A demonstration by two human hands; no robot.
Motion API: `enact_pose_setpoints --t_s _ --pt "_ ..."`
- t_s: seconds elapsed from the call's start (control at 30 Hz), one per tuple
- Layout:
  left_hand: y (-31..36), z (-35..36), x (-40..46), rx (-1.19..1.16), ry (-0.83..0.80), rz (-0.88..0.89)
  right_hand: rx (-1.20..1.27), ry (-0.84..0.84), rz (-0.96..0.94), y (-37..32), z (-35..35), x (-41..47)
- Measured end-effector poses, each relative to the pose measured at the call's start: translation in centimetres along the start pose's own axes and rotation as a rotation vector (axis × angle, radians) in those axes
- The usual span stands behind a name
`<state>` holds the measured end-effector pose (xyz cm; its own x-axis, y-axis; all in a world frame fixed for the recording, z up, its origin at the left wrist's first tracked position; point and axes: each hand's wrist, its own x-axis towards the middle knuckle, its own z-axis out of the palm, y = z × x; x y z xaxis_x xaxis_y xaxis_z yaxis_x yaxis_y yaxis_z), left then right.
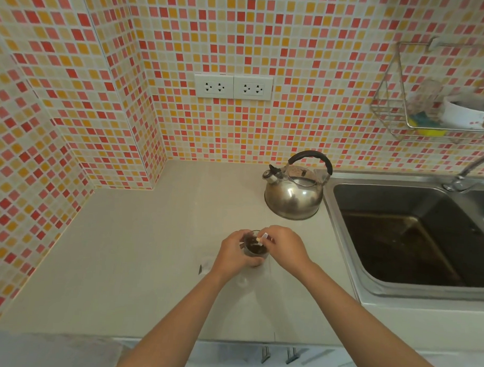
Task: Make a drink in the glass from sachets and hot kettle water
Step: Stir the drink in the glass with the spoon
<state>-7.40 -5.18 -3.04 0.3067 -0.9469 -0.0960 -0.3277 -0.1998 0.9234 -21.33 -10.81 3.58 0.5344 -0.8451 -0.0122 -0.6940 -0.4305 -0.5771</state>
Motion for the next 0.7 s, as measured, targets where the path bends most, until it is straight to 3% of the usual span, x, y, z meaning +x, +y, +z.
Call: enact_pose_setpoints --t_s 0.13,0.27,0.4,0.6,0.7 --pt "0.04 -0.06 0.03 0.005 -0.004 0.003 0.012 0.019 0.094 0.28 0.08 0.24" --pt "-0.08 -0.06 0.1 0.003 -0.009 0.01 0.133 -0.009 0.073 -0.12 0.57 -0.01" --pt "0.18 -0.1 0.01 0.031 -0.012 -0.009 0.007 0.041 0.092 0.17 -0.05 0.4" --pt "0.24 -0.19 -0.09 0.035 -0.009 -0.008 0.121 -0.032 0.064 -0.53 0.48 0.38" --pt "0.16 -0.14 0.0 0.052 -0.013 -0.013 0.026 -0.004 0.077 -0.33 -0.07 0.85"
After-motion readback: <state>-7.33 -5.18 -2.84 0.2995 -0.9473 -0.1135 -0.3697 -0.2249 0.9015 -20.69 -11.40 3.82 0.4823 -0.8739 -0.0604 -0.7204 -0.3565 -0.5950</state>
